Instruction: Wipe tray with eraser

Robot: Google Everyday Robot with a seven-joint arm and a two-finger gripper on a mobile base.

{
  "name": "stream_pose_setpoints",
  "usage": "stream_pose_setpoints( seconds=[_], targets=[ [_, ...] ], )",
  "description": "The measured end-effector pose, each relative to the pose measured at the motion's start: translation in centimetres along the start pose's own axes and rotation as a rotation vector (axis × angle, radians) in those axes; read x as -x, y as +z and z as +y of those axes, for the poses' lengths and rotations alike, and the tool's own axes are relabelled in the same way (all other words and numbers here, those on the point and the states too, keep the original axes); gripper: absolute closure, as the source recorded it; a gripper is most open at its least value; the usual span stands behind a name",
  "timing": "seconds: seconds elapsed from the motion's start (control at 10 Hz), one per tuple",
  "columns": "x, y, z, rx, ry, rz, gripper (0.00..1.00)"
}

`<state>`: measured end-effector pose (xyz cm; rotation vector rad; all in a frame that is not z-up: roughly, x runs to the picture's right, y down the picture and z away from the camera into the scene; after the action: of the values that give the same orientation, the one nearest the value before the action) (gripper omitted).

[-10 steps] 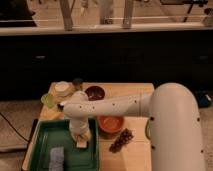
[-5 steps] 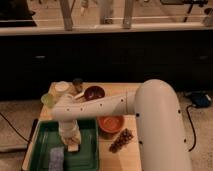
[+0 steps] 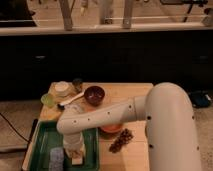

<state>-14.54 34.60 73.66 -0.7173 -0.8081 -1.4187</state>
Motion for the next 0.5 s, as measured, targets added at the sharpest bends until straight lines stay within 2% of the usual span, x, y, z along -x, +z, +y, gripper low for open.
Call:
stream_pose_setpoints(
  seconds=[0.3, 0.5],
  targets=[
    [-1.1, -1.0, 4.1, 0.003, 0.088, 0.017, 1.00],
    [-3.3, -2.2, 4.5, 0.004, 0.109, 0.034, 1.00]
  ],
)
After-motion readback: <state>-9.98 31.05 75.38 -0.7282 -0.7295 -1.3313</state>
